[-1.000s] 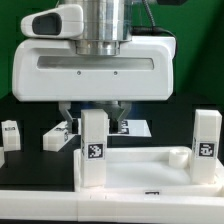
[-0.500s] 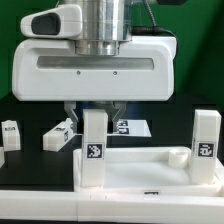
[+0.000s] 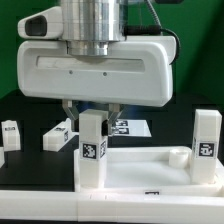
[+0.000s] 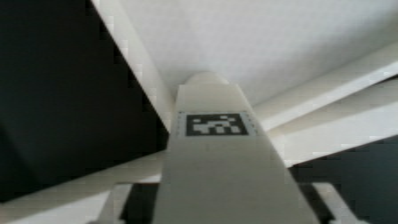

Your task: Assemble desk

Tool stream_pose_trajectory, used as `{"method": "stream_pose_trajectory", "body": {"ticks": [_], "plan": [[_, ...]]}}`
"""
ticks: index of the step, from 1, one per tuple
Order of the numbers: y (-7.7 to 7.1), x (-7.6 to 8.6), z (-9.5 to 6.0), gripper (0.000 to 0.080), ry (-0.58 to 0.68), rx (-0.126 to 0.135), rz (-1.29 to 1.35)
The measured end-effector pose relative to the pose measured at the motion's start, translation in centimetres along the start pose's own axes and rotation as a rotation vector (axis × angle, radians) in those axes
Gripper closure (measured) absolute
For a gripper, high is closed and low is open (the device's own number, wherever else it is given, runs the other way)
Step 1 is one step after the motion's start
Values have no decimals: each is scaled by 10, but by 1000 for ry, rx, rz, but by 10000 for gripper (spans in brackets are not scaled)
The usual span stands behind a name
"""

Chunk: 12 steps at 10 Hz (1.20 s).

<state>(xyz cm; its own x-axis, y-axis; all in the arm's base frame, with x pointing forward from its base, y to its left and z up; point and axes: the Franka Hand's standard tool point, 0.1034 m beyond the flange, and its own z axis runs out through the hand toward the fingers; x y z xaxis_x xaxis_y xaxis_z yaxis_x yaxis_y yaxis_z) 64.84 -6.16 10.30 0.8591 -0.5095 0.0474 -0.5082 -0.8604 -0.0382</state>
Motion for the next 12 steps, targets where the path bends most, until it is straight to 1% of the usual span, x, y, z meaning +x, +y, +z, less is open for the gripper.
{"method": "stream_pose_trajectory", "body": {"ticks": [3,4,7,10,12], "plan": [[0,0,0,509,-2,3,282],[0,-1,0,509,-6,2,430],[-1,-1,0,509,-13,8,733],[-1,-1,0,509,-17,12,855],[-1,-1,0,500,-17,12,835]]}}
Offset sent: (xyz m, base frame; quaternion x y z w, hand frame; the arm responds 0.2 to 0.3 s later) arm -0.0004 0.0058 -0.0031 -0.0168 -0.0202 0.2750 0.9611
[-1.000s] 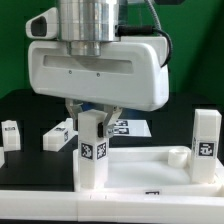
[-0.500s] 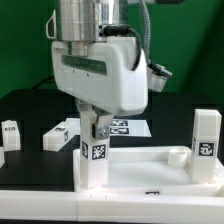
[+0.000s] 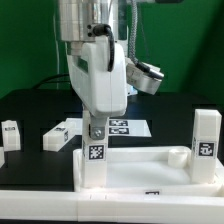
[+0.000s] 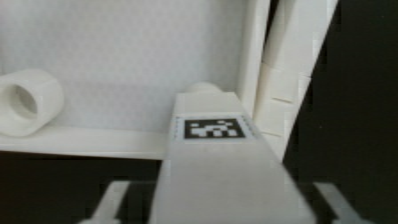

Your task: Assemble desk

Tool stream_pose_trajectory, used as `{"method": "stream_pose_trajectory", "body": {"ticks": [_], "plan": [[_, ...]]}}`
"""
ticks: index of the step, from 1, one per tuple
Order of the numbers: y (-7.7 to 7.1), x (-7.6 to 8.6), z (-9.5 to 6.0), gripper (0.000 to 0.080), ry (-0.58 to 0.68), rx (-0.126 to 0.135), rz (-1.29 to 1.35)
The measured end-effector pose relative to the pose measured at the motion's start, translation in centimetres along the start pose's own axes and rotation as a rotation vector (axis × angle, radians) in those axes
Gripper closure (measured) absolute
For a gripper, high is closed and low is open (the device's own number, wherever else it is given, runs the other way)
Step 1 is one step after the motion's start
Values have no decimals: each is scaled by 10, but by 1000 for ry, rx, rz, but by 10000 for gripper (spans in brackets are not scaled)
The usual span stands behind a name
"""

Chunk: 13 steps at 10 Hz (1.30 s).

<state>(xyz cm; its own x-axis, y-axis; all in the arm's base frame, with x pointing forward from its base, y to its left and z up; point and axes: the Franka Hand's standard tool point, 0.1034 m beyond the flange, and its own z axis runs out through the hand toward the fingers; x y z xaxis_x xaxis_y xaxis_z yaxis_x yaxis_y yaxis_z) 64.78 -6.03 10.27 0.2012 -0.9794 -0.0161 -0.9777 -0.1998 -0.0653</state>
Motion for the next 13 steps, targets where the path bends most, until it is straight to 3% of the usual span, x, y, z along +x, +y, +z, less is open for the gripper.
{"method": "stream_pose_trajectory", "body": {"ticks": [2,3,13], "plan": [[0,0,0,190,1,-1,-196],[0,1,0,162,1,-2,-319],[-4,-3,-1,151,29,-18,-1288]]}}
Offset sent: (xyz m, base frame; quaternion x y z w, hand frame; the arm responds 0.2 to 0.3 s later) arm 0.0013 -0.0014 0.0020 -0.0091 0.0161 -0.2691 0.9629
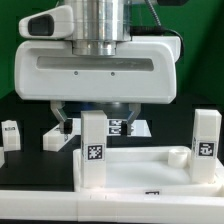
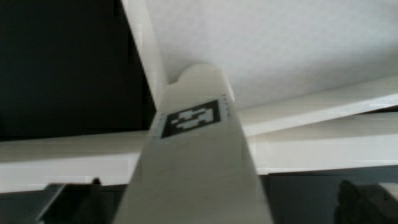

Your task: Assemble desk

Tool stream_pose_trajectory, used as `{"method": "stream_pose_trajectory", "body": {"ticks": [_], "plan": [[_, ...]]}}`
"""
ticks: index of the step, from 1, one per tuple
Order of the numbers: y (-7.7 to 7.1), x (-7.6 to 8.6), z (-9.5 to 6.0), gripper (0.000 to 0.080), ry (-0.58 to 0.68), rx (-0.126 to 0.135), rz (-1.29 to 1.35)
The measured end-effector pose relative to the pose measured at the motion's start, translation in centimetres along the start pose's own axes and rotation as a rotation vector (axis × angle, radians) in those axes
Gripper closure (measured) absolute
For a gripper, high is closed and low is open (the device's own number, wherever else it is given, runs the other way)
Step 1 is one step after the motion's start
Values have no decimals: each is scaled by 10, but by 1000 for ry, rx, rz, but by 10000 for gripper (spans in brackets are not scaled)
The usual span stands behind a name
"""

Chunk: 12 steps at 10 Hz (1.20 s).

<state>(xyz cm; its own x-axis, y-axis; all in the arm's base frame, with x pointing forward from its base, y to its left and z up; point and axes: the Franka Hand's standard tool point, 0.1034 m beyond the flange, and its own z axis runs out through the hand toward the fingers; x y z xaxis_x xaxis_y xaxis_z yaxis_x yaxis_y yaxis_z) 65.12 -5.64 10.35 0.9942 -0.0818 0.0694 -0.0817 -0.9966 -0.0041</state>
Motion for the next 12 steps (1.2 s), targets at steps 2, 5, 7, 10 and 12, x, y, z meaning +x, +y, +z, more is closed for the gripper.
{"method": "stream_pose_trajectory", "body": {"ticks": [2,5,7,10,12], "plan": [[3,0,0,151,-1,-5,-127],[5,0,0,272,-2,-6,-238],[5,0,0,512,-2,-6,-237],[5,0,0,511,-2,-5,-198],[7,-1,0,511,-4,5,-55]]}}
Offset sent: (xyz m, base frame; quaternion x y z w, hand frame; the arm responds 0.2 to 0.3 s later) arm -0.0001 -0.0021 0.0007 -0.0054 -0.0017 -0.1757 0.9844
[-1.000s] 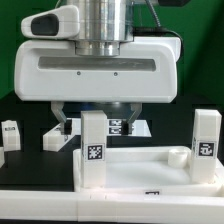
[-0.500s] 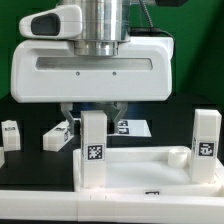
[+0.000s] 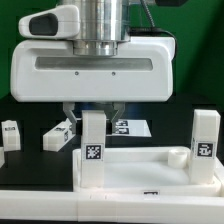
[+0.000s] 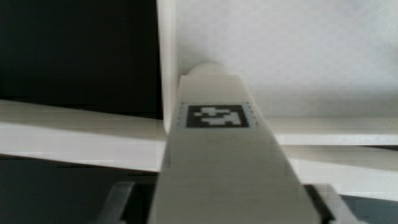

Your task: Assemble desk

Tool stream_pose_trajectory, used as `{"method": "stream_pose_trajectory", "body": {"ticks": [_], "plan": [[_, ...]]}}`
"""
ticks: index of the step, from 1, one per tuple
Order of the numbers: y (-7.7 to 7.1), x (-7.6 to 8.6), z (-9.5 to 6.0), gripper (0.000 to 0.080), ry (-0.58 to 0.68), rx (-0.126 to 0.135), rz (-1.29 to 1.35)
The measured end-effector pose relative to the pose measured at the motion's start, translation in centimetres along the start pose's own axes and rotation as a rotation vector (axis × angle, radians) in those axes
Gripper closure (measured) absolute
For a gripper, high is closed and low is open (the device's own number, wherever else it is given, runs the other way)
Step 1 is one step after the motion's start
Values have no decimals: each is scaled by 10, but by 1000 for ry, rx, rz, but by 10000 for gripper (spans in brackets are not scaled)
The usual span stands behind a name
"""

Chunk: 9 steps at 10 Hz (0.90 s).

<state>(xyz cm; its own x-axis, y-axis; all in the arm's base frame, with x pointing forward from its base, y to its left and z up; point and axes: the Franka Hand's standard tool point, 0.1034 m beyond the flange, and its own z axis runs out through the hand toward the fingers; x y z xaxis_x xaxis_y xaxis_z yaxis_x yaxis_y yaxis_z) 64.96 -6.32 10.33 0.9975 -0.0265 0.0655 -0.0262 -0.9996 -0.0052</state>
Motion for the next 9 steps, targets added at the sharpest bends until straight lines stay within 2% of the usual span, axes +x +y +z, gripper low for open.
{"method": "stream_pose_trajectory", "body": {"ticks": [2,4,9], "plan": [[2,0,0,511,3,27,266],[3,0,0,511,1,29,450],[3,-1,0,511,-15,28,1110]]}}
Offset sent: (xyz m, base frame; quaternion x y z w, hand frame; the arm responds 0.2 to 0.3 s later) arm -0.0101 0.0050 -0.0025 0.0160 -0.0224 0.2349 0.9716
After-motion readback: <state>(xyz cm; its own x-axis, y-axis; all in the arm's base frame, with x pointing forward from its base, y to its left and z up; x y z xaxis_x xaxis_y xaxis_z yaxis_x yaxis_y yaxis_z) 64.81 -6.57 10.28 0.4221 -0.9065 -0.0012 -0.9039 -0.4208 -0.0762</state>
